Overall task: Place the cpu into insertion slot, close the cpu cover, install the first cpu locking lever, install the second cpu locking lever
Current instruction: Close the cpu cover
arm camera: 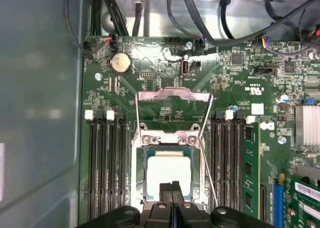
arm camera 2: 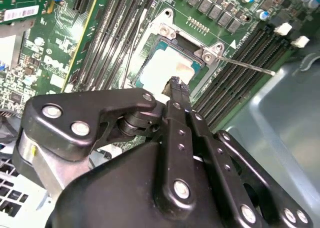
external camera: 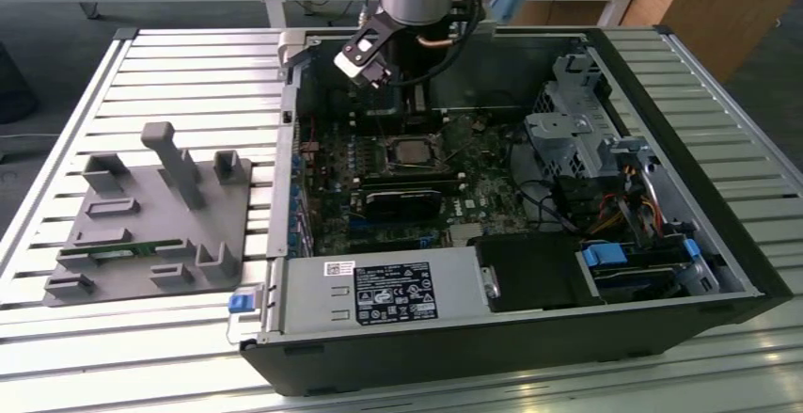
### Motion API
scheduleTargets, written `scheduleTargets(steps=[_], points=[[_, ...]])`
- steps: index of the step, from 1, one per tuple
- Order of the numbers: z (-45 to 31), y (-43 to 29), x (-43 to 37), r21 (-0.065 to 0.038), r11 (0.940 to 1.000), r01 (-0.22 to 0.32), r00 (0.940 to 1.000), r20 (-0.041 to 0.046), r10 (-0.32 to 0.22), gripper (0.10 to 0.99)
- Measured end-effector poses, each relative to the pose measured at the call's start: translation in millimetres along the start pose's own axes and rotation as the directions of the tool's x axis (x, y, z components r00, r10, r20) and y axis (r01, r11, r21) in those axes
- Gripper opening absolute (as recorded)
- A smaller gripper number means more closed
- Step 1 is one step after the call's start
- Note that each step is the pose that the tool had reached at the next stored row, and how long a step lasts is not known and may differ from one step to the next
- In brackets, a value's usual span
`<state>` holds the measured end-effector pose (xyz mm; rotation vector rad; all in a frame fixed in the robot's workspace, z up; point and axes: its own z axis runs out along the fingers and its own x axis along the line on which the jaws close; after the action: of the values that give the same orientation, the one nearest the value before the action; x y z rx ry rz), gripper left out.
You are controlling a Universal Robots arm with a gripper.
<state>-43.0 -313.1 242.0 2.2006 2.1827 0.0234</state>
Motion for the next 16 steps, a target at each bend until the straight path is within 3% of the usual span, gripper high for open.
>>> scheduleTargets(steps=[5, 9, 11, 16], points=[[-12.1, 0.5, -0.2, 0.002, 1.0000, 0.000, 1.0000, -0.0032, 0.000, 0.106], [-27.9, 1.1, -0.5, 0.002, 1.0000, 0.000, 1.0000, -0.0072, 0.000, 0.106], [-28.4, 1.0, -2.0, 0.002, 1.0000, 0.000, 0.9999, -0.0139, 0.000, 0.106], [-28.1, 1.0, -12.2, 0.002, 1.0000, -0.001, 0.9998, -0.0187, 0.001, 0.106]])
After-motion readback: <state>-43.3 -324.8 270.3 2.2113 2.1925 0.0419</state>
